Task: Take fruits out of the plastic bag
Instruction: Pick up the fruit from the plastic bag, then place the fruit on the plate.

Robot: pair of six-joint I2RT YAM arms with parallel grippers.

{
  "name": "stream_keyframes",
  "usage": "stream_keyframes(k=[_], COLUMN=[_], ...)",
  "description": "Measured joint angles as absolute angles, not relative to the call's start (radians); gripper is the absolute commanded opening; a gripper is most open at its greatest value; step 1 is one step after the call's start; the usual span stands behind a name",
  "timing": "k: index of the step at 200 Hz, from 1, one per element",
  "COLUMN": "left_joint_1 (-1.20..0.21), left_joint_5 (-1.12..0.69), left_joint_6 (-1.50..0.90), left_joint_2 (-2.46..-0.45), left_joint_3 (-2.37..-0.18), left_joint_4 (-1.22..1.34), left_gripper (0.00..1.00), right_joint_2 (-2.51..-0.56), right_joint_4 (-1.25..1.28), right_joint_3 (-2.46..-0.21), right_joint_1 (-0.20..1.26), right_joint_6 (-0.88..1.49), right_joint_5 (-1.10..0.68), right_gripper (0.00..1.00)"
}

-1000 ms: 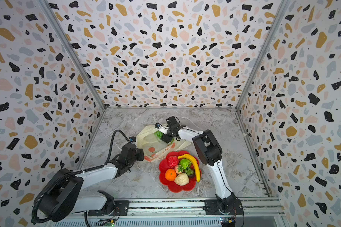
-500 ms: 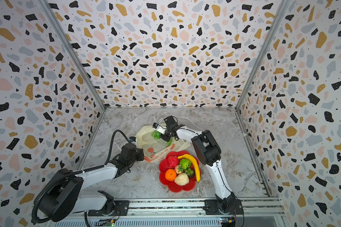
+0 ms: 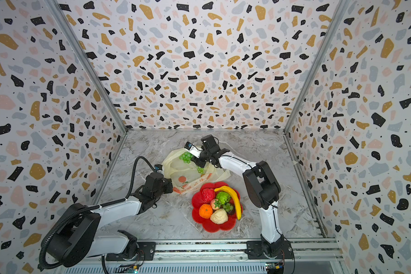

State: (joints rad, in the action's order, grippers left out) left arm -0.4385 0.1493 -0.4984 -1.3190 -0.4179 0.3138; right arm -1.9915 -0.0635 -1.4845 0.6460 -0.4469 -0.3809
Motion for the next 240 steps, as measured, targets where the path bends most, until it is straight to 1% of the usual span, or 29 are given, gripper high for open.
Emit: stream_keyframes(k=[40,90,120,150,240], left_joint_1=[-0.398,-0.373,-0.358,-0.349,-0.348], left_joint_5=[0.149,0.211,0.229,0.233,0.233], left_joint_6=[-0.519,-0.540,-0.543,-0.543,-0.543], left_joint_2=[-1.319,-1.274,-1.250,-1.250,-1.252], left_joint_3=[-0.418,-0.406,-0.399,-0.399,-0.399], left_joint_4=[0.314,0.289,0.283,0.274,0.270], left_gripper=[0.01,0.00,0.01,0.00,0.00], right_joint_2=[-1.873,-1.673,-1.571,-1.486,-1.278], right_joint_4=[-0.054,-0.014,-0.019,-0.075,-0.405], right_joint_3=[-1.362,-1.228,-1.189,-1.143,-1.013], right_joint_1=[0.680,0.738,0.786,0.892,1.180], right_joint_6=[-0.424,-0.308,-0.231,-0.148,0.205], right_joint_5=[-0.386,-0.334,-0.222,-0.093,0.223], right_gripper=[0.29,0.29,0.29,0.27,0.27])
